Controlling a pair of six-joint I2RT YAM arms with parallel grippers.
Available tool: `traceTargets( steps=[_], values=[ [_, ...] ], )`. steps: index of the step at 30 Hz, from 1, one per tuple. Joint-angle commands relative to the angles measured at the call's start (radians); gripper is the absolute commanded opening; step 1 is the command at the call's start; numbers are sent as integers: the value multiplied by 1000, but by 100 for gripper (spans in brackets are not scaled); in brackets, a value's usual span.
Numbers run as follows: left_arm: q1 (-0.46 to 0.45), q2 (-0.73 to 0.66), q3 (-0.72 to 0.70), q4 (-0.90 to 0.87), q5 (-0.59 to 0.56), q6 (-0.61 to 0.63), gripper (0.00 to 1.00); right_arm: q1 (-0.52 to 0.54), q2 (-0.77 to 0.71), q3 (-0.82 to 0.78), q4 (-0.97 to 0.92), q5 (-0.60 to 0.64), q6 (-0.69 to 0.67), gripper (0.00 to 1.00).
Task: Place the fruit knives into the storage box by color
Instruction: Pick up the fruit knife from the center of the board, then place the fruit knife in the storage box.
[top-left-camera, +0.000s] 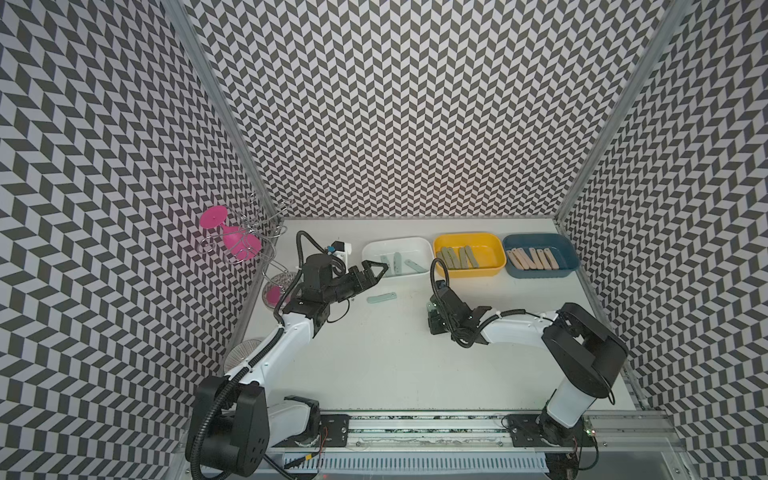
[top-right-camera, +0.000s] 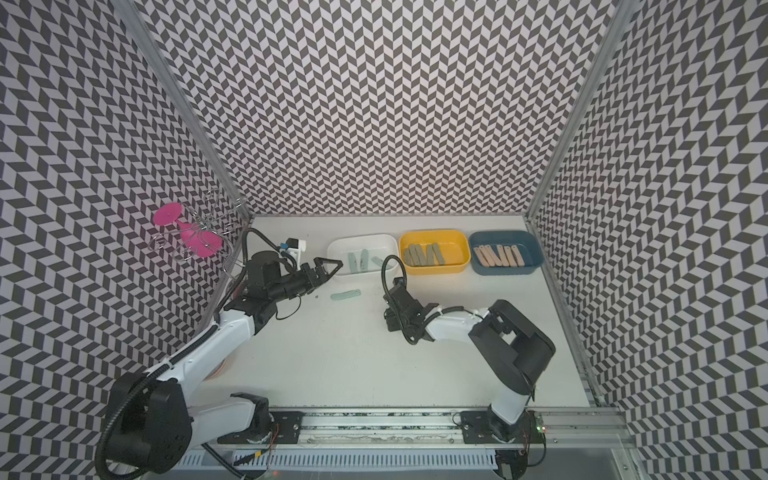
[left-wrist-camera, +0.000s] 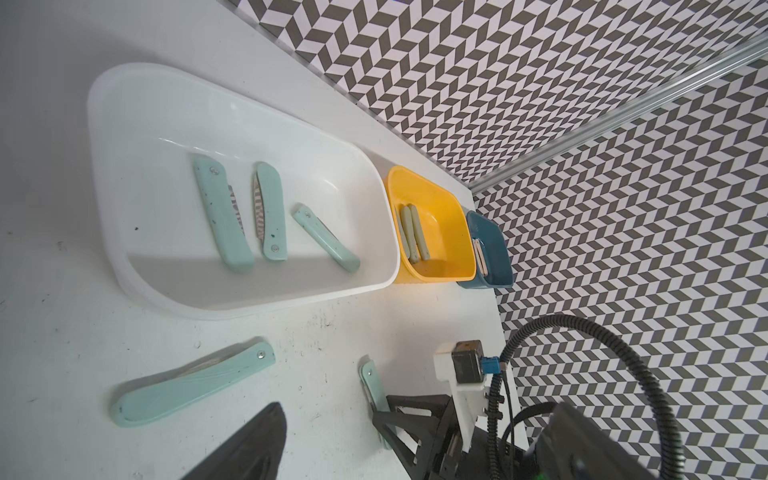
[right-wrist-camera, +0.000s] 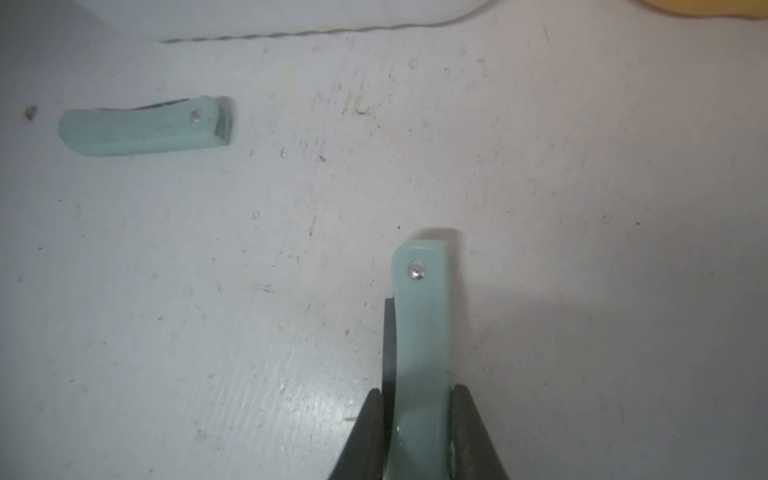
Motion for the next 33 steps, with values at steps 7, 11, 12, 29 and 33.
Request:
traceTargets(
  steps=[7, 11, 12, 29, 33],
  values=[
    [-11, 19, 28, 41, -2, -15, 100, -6, -173, 34, 13, -71, 20, 21],
    [-10, 41, 59, 47, 2, -18, 100, -9, -216, 85, 2, -76, 20, 21],
    [-9, 48, 71, 48, 2, -17, 100, -11, -221, 103, 1, -76, 16, 21],
    [100, 267, 298, 69, 40, -6, 100, -111, 192, 617, 61, -106, -55, 21],
    [118, 303, 312, 77, 49, -5, 100, -136, 328, 736, 59, -145, -65, 21]
  ],
)
